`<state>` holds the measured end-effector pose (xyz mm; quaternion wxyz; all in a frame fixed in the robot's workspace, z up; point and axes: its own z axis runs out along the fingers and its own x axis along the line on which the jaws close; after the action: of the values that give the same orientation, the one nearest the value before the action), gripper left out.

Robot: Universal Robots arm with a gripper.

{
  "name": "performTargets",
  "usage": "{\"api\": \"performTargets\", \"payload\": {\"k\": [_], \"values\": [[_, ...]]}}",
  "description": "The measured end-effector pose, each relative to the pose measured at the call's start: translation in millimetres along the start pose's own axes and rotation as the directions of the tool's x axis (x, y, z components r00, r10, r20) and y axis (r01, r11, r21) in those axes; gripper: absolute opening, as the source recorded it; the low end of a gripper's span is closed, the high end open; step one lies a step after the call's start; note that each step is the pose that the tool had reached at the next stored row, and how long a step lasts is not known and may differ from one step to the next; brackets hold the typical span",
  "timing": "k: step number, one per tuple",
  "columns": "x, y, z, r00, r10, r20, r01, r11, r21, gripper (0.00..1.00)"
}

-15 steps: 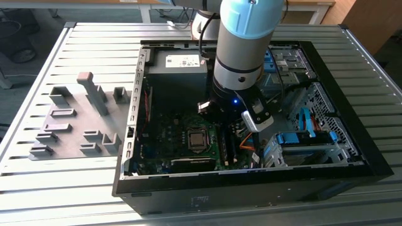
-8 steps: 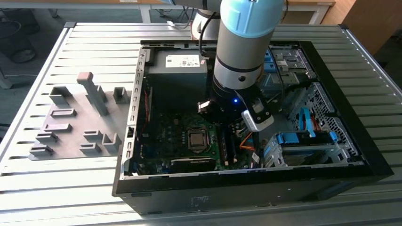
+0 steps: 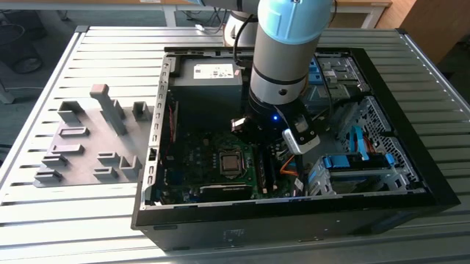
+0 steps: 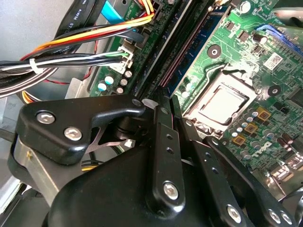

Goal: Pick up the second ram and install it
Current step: 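Press down the second ram until it locks into place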

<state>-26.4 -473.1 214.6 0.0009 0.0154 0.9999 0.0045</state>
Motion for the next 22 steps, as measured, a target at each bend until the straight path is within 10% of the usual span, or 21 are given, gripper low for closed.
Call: {"api": "performTargets", "payload": {"k": [22], "values": [[0.0,-0.1,8.4,1.0,0.001,0.0,-0.001,1.0,-0.0002,0.14]]}}
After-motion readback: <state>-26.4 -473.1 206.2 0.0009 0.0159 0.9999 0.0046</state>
